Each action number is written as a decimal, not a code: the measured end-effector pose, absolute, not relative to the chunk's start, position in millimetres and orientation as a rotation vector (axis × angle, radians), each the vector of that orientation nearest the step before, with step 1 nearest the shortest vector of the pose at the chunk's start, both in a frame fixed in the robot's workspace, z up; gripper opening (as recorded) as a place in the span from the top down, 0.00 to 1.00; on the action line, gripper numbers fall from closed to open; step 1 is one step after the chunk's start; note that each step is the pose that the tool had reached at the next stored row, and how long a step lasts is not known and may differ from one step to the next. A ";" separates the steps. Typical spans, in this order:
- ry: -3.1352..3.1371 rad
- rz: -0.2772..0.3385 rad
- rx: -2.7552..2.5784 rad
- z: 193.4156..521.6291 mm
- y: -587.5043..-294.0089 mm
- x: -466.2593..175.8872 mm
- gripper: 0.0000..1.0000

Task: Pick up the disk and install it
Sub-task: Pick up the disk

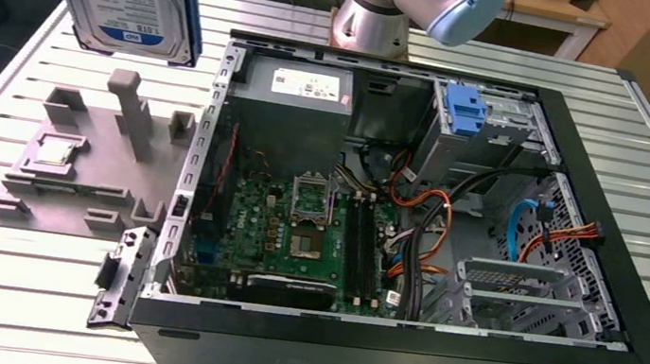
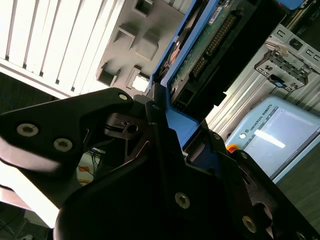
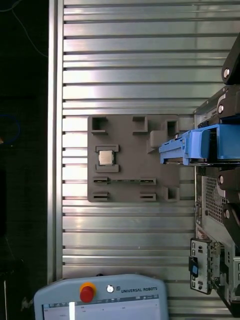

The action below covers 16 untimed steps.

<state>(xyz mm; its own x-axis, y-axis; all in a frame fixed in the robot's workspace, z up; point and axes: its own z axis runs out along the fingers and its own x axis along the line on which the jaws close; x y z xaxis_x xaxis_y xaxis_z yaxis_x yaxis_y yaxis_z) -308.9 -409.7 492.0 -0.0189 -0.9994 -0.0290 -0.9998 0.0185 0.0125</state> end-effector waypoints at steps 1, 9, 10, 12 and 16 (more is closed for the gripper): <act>2.233 0.046 -2.192 492.0 -409.6 -308.3 0.63; 2.233 0.046 -2.192 492.0 -409.7 -306.1 0.63; 2.233 0.046 -2.192 492.0 -409.6 -305.8 0.63; 2.233 0.046 -2.192 492.0 -409.7 -305.2 0.63; 2.233 0.046 -2.192 492.0 -409.7 -304.0 0.63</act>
